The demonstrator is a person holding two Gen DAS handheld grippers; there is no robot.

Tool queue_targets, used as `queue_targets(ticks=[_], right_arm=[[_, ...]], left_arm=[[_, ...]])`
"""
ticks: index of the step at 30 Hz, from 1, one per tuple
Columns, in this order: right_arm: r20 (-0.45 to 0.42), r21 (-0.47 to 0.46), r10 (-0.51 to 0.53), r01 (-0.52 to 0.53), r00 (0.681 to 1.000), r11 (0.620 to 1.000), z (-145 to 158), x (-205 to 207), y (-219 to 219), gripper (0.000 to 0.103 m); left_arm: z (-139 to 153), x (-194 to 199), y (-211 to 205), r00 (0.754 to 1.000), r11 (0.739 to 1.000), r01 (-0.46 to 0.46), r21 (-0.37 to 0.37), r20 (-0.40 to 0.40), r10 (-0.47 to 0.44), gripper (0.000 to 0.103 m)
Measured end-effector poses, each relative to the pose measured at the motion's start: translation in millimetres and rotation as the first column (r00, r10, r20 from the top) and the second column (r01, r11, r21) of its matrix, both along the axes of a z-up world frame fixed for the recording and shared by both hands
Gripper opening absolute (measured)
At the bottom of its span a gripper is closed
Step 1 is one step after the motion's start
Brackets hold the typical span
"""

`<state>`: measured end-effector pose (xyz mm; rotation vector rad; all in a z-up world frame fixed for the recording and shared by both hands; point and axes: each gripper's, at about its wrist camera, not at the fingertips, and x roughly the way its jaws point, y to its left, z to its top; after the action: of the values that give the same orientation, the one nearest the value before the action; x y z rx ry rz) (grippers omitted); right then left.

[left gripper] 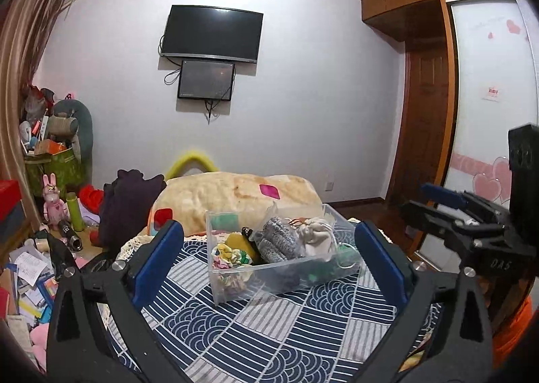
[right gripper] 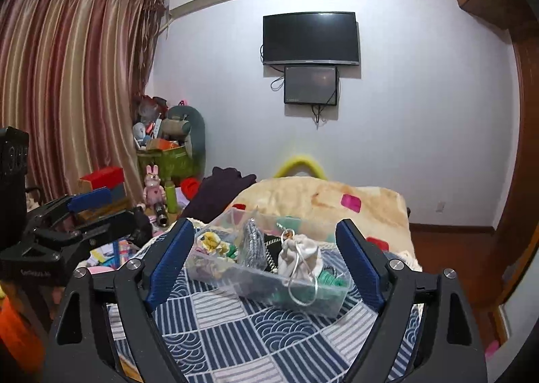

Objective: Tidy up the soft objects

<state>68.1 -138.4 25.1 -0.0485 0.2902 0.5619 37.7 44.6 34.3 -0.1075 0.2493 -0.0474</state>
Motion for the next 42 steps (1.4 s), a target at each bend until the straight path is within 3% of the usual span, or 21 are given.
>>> queue_targets(ticks=[42], right_arm=[[-0.022,0.018,-0.029,0.030,0.999,0.999,-14,-6,-7,0.086]], left_arm=[[-11,-5,-4,1.000,1.000,-0.002,-0.020,-0.026,0.001,0.103]])
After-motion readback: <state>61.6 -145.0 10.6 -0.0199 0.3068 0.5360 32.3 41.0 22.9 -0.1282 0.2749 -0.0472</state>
